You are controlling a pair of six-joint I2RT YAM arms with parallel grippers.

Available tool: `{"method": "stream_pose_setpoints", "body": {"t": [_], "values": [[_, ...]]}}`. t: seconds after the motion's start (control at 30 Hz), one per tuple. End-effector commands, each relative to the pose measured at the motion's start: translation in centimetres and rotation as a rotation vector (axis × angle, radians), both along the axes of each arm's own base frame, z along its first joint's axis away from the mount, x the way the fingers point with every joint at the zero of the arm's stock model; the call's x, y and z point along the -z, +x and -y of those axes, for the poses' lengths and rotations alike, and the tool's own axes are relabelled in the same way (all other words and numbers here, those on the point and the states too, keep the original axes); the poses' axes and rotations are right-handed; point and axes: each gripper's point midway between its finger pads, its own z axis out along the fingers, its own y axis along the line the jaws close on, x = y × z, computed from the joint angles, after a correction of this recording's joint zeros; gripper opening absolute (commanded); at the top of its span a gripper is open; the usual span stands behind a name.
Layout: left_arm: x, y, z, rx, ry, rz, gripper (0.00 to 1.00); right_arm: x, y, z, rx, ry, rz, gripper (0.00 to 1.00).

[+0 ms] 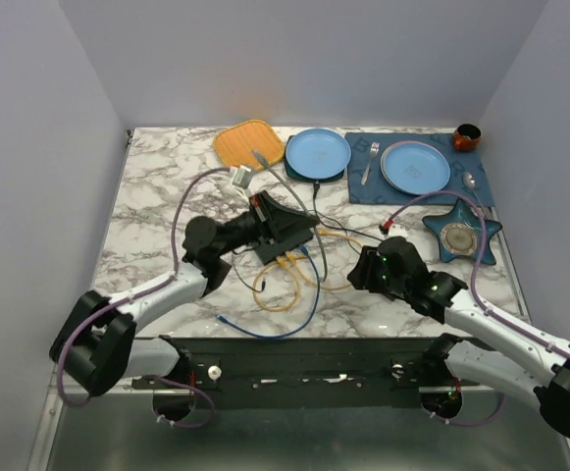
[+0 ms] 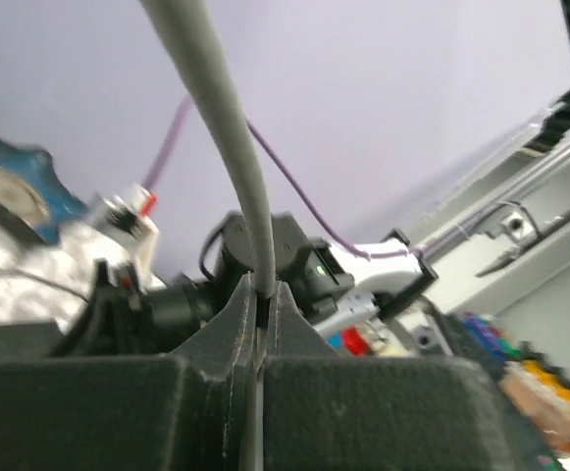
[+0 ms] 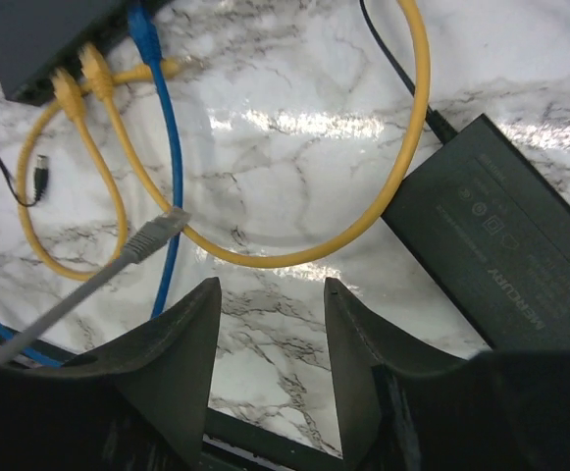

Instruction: Pull the plug from the switch port

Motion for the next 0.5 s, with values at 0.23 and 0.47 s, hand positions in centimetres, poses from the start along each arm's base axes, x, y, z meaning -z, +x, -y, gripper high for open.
{"method": "stream_pose_setpoints", "body": {"t": [0.23,0.47], "values": [[-2.2,11.0,-9.8,-0.787,0.713,0.07,0.0,-3.5,1.5,1.5,0.123,0.035,0.131,0.58],[7.2,17.3,-23.7,-1.067,1.098,-0.47,0.0,-3.2,1.7,0.9,0.104,0.041,0.121,0.58]]}}
